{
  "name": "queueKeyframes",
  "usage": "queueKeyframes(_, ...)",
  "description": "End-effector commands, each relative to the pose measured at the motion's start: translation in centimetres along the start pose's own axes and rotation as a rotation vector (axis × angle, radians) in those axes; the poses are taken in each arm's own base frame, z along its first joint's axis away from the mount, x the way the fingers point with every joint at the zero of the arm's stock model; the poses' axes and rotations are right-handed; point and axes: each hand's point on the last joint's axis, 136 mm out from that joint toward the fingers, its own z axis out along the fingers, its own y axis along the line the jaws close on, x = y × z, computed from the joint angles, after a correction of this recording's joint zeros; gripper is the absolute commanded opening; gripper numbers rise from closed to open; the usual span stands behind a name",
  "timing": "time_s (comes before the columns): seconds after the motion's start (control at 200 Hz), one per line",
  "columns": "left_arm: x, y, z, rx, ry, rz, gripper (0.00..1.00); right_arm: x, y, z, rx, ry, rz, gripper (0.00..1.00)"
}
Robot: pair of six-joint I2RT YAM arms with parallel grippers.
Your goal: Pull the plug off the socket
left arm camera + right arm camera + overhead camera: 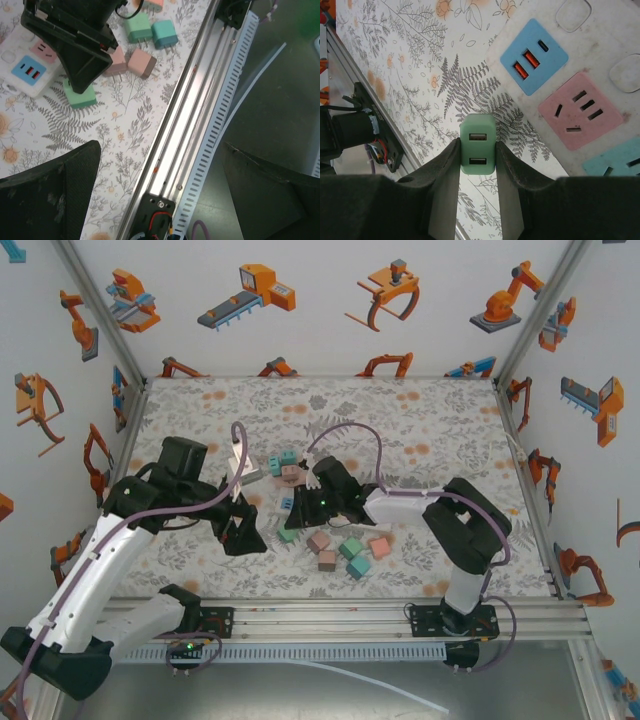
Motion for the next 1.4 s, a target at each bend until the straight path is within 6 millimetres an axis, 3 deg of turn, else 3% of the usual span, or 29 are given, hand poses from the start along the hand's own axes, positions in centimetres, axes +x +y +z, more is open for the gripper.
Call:
queueKeyframes(0.0,0.5,-0.1,-0.4,-0.016,0.036,0.033,0.97,0.0,-0.9,0.1,0.072,0.023,-0.024,0.27)
queueKeyframes(0.135,0.7,0.4,-0.4,-0.041,0.049,0.049,0.97,0.2,-1.4,-0.5,0.125,0.035,-0.048,0.33)
queueKeyframes(0.436,0.8,0.8,-0.3,-0.055,0.063,0.040,0.97,-0.8,-0.4,-1.4,0.118,0.012,-0.062,0.44)
queueKeyframes(0.691,0.1,2.5,-0.6,-0.163,0.030,0.041,0.97,-3.6,1.6,-4.3,0.115,-0.103,-0.109,0.44)
queueKeyframes(0.866,-2.0,6.0,-0.8,-0.329,-0.072,-0.101,0.98,-8.2,2.7,-9.0,0.221,-0.324,-0.180,0.44)
queueKeyframes(0.981,-3.4,10.2,-1.9,-0.521,-0.161,-0.293,0.98,-11.9,2.7,-12.5,0.348,-0.492,-0.191,0.44)
queueKeyframes(1.076,-4.0,13.5,-2.9,-0.658,-0.244,-0.479,1.00,-14.7,3.0,-14.1,0.395,-0.568,-0.174,0.44)
queueKeyframes(1.237,-4.3,17.4,-2.4,-0.692,-0.293,-0.743,0.94,-18.3,2.1,-14.1,0.438,-0.539,-0.054,0.45)
queueKeyframes(1.397,-4.2,21.5,-1.1,-0.717,-0.295,-0.888,0.92,-20.5,-0.5,-11.8,0.469,-0.429,0.026,0.45)
